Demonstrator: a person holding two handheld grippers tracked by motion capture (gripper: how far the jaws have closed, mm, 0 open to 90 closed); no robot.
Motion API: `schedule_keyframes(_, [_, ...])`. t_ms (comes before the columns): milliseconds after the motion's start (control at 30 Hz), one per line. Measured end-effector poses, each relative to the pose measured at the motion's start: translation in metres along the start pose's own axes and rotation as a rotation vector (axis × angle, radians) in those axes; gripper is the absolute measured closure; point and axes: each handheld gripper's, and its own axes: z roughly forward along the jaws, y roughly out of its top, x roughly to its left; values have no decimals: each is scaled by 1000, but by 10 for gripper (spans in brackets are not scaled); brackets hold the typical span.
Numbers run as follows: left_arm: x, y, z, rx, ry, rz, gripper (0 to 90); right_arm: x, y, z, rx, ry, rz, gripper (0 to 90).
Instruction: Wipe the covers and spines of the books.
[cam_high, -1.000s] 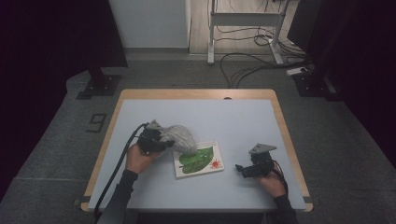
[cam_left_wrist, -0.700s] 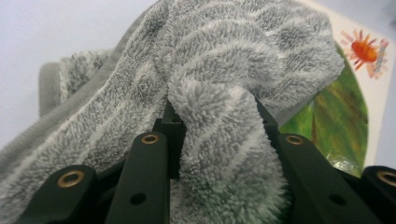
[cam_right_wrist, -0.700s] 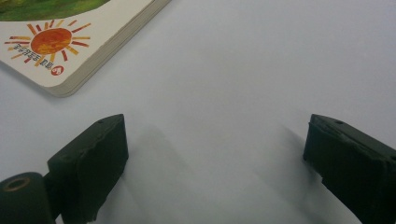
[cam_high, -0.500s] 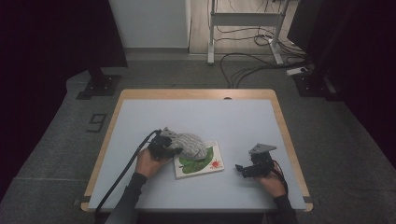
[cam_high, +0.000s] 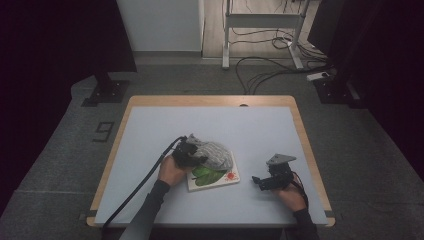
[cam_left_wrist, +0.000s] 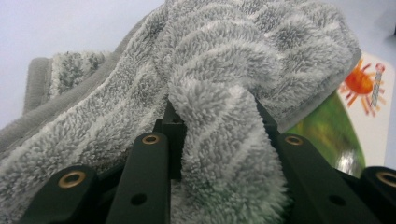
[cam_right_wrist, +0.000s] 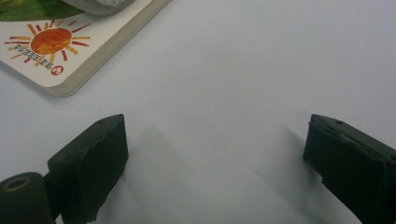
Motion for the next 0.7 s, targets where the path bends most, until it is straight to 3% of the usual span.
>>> schedule_keyframes(700, [-25,49,44,20,-35,65,677,0,0,0,0,0,-1,55])
